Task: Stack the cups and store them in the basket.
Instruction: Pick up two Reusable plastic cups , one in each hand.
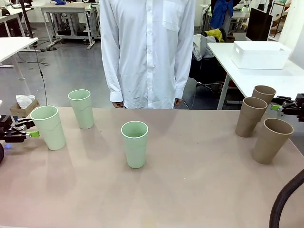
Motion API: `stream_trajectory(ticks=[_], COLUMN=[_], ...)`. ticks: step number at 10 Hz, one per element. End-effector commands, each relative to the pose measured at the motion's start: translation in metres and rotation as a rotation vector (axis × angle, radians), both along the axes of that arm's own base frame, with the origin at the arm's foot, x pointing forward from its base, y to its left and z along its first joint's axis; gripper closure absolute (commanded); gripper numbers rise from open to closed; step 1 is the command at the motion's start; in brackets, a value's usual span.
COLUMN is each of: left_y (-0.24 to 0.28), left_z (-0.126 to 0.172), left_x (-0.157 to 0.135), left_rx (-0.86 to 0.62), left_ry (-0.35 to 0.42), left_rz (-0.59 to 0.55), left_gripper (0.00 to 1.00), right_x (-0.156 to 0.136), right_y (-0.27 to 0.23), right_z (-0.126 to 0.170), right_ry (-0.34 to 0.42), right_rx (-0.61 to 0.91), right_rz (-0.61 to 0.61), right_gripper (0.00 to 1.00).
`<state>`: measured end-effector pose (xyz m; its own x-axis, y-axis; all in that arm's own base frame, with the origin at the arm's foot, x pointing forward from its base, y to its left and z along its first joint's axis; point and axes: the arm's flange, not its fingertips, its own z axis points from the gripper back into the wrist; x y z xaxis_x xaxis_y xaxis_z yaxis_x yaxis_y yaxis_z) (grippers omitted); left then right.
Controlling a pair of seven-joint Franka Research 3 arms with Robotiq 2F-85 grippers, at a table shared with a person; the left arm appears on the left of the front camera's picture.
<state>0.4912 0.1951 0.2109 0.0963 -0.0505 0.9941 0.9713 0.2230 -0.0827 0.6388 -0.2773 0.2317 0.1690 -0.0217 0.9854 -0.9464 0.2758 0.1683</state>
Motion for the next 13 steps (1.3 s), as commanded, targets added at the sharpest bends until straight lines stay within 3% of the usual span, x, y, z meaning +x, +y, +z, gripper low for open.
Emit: stream_trajectory(ticks=[1, 13], left_y=[-0.005, -0.059], left_z=[0.001, -0.001], left_x=[0.001, -0.010], left_rx=[-0.018, -0.043], left_ry=[-0.021, 0.006], left_rz=[-0.029, -0.197], left_gripper=[0.00, 0.00], right_x=[0.008, 0.011], right_y=[0.002, 0.014], right_z=[0.002, -0.008], right_ry=[0.024, 0.069], right_rx=[0.001, -0.019], right_rz=[0.038, 0.042], right_gripper=[0.00, 0.00])
